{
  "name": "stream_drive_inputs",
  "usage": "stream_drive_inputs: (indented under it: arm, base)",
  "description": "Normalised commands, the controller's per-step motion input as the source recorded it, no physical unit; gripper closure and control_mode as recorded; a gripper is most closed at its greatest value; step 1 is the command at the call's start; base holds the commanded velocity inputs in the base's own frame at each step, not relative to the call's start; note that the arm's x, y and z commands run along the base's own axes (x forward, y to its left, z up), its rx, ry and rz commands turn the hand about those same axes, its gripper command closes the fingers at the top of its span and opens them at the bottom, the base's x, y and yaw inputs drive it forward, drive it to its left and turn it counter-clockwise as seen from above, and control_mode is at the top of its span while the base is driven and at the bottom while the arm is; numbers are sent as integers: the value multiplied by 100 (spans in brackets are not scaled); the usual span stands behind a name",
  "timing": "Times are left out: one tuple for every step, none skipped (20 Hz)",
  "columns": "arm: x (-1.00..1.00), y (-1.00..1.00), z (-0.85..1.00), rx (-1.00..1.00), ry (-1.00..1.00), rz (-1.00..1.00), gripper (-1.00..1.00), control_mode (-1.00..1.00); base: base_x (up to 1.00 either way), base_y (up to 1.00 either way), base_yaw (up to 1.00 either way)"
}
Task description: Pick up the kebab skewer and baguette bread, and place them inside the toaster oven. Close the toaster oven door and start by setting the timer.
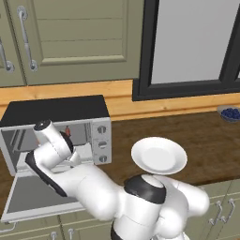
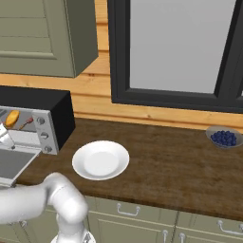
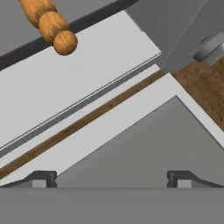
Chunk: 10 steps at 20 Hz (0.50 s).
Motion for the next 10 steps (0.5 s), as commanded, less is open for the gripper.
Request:
stream_drive_inputs:
  arm:
    - [-100,0,21,2,0,2,-100,-100]
    - [-100,0,14,1,0,2,-100,-100]
    - [-100,0,12,0,0,3,-100,-100]
    - [-100,1,6,0,0,4,-100,-100]
    - [-100,1,2,0,0,5,-100,-100]
    - [-100,0,0,0,0,9,-100,-100]
    - [-100,0,0,0,1,12,-100,-100]
    - [-100,0,-17,0,6,15,-100,-100]
    - [-100,0,-31,0,3,17,-100,-100]
    - [-100,-1,-31,0,5,18,-100,-100]
  base:
    - [0,0,0]
    - [0,0,0]
    - [0,0,0]
    - [0,0,0]
    - [0,0,0]
    - [0,0,0]
    - [0,0,0]
    - [0,0,0]
    - [0,0,0]
    - [0,0,0]
